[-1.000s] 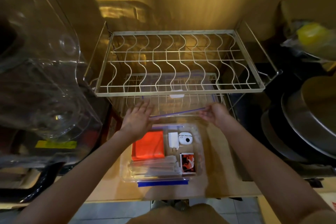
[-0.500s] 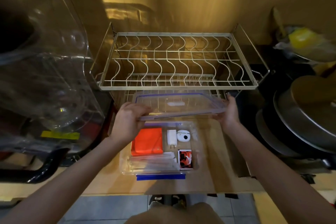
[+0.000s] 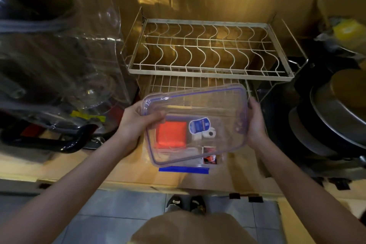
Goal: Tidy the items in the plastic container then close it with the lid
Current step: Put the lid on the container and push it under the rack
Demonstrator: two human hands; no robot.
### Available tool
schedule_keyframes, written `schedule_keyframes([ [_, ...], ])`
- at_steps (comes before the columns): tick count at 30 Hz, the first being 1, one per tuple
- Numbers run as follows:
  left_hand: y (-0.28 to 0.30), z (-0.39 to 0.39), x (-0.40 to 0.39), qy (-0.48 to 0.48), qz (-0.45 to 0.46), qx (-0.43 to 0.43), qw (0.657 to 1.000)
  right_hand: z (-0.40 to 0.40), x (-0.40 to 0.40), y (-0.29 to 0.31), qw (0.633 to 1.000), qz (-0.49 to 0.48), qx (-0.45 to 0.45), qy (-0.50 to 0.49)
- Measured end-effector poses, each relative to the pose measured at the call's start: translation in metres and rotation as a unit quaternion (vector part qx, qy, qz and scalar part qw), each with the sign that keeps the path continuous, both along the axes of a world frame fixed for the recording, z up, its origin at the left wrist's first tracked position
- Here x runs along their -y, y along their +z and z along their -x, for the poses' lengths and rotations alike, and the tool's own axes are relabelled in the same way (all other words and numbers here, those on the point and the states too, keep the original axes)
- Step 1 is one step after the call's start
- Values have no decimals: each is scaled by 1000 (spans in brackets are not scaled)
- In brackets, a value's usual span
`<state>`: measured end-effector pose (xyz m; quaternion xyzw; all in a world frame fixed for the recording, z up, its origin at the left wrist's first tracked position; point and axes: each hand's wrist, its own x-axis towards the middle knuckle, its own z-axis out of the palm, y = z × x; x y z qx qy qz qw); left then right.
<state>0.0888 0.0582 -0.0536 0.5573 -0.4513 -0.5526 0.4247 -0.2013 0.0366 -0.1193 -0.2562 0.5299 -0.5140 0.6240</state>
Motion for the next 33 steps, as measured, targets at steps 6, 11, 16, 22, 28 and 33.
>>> schedule_keyframes([
  [6,-36,1,4,65,-92,73,991,-15,-13,-21,982,-47,-182,-15],
  [11,-71,-7,2,33,-151,195,968,-24,-14,-38,968,-118,-194,-110],
  [16,-82,-13,-2,-2,-125,361,924,-37,-13,-40,945,-83,-306,-78],
  [22,-88,-23,-2,-72,-127,445,883,-47,-15,-46,923,-30,-382,-38],
  [28,-88,-26,4,-120,-135,493,851,-52,-19,-63,917,-32,-396,-30],
  [33,-89,-30,7,-152,-158,505,835,-52,-18,-67,912,-15,-410,-10],
])
